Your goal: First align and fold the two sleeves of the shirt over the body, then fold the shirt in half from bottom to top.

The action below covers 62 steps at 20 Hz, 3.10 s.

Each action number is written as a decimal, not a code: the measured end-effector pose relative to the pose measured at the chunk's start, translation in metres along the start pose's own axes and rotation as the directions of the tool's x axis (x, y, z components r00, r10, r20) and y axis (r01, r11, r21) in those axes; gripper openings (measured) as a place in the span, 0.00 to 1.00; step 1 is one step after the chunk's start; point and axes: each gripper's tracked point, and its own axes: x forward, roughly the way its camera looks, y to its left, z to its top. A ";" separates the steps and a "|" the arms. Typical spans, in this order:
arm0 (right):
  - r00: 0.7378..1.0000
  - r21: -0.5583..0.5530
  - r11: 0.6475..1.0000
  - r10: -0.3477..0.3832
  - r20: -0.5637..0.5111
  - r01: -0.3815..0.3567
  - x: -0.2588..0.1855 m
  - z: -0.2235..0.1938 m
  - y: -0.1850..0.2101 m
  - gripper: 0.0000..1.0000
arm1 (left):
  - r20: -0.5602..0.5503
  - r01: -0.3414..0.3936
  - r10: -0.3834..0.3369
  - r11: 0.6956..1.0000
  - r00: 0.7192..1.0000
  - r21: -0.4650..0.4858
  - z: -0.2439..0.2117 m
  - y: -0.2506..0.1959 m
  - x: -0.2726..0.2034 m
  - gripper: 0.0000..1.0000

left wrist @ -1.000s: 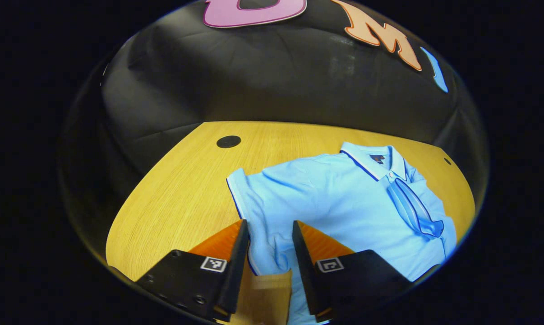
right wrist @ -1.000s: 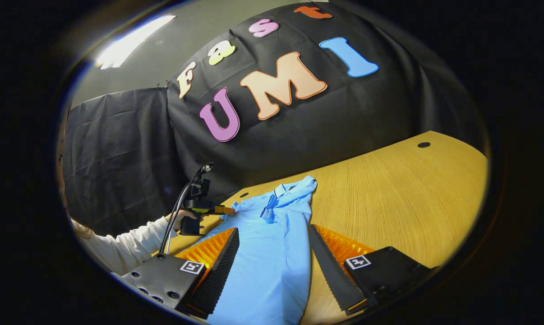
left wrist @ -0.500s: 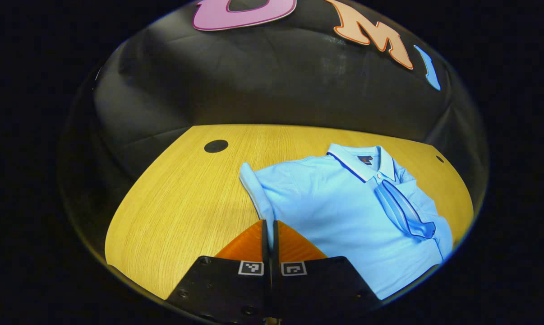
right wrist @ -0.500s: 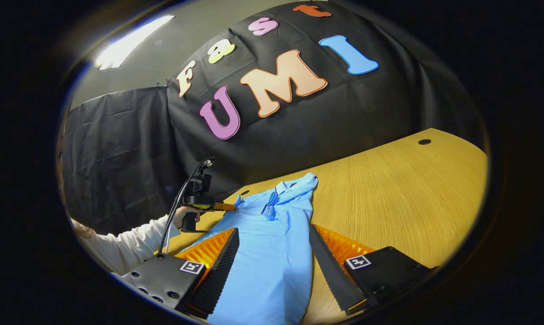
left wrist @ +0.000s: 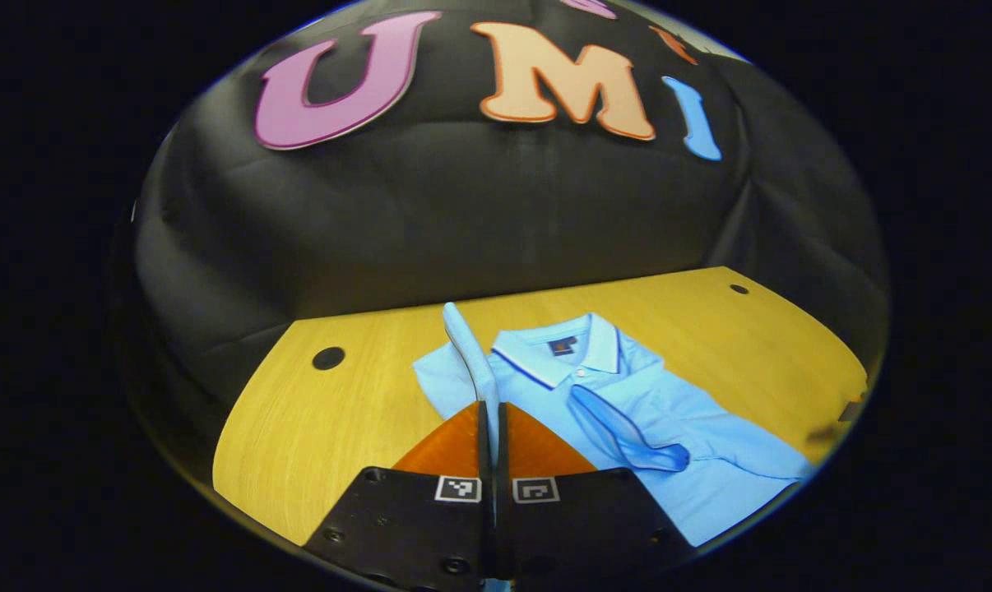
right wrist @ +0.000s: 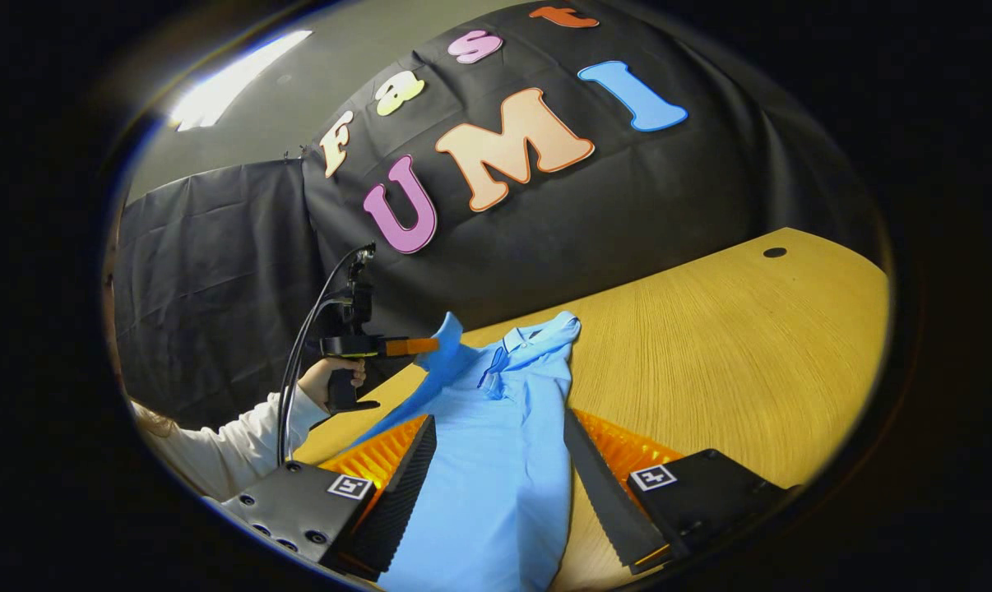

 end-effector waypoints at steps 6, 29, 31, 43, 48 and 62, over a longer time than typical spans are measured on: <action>1.000 0.003 1.000 0.011 0.011 -0.011 -0.003 0.004 0.004 0.97 | -0.018 0.164 -0.163 0.976 0.986 0.143 -0.006 -0.098 -0.002 0.00; 0.995 -0.166 0.982 -0.098 -0.007 0.095 -0.049 -0.019 0.012 0.97 | 0.170 0.052 -0.053 0.999 0.984 0.009 -0.021 -0.072 -0.155 0.94; 0.992 -0.198 0.973 -0.124 -0.034 0.115 -0.062 -0.035 0.014 0.98 | 0.176 0.033 -0.032 0.999 0.984 -0.004 -0.039 -0.066 -0.185 0.94; 0.961 -0.319 0.925 -0.252 -0.110 0.206 -0.123 -0.096 0.013 0.98 | 0.036 -0.038 0.042 0.993 0.998 -0.113 -0.177 -0.068 -0.290 0.94; 0.955 -0.333 0.920 -0.262 -0.138 0.204 -0.121 -0.120 0.013 0.97 | 0.003 -0.036 0.037 0.989 0.999 -0.147 -0.204 -0.072 -0.298 0.91; 0.960 -0.400 0.899 -0.247 -0.130 0.178 -0.108 -0.136 0.023 0.94 | -0.023 -0.049 0.047 0.993 0.999 -0.112 -0.227 -0.084 -0.285 0.84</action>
